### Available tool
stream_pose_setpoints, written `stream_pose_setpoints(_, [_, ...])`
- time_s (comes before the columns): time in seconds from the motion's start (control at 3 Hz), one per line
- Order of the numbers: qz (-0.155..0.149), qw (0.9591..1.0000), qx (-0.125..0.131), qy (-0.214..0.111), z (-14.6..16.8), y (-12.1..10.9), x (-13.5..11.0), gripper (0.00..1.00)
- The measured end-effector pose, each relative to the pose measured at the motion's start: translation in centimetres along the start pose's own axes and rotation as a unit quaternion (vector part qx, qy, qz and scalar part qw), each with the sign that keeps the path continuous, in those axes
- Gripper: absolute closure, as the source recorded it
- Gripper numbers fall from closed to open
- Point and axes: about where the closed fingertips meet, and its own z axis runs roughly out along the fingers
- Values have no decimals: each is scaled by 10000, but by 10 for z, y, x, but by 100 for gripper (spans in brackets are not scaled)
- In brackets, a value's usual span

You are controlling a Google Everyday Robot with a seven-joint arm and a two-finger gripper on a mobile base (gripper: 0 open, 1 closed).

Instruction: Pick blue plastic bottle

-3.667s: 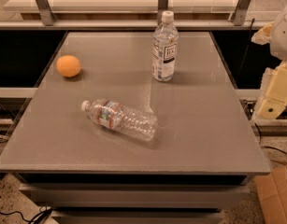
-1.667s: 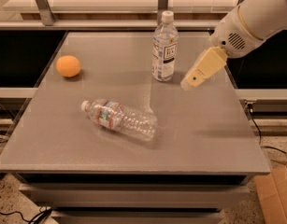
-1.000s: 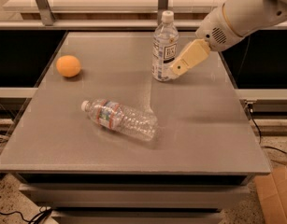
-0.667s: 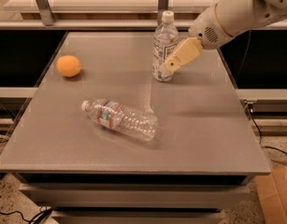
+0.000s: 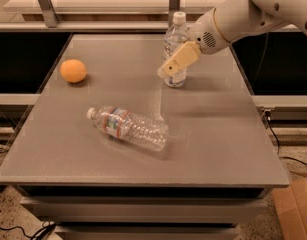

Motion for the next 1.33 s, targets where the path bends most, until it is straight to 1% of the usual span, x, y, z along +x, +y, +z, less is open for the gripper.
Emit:
stream_pose_setpoints(0.33, [-31,9999,-89,-93,14,-1,-4,18])
stream_pose_setpoints(0.67, [-73,9998,-144,-142,17,-2,-7,41])
stream_pose_setpoints(1.33, [-143,9995,-150,-222,11,-4,-10,87])
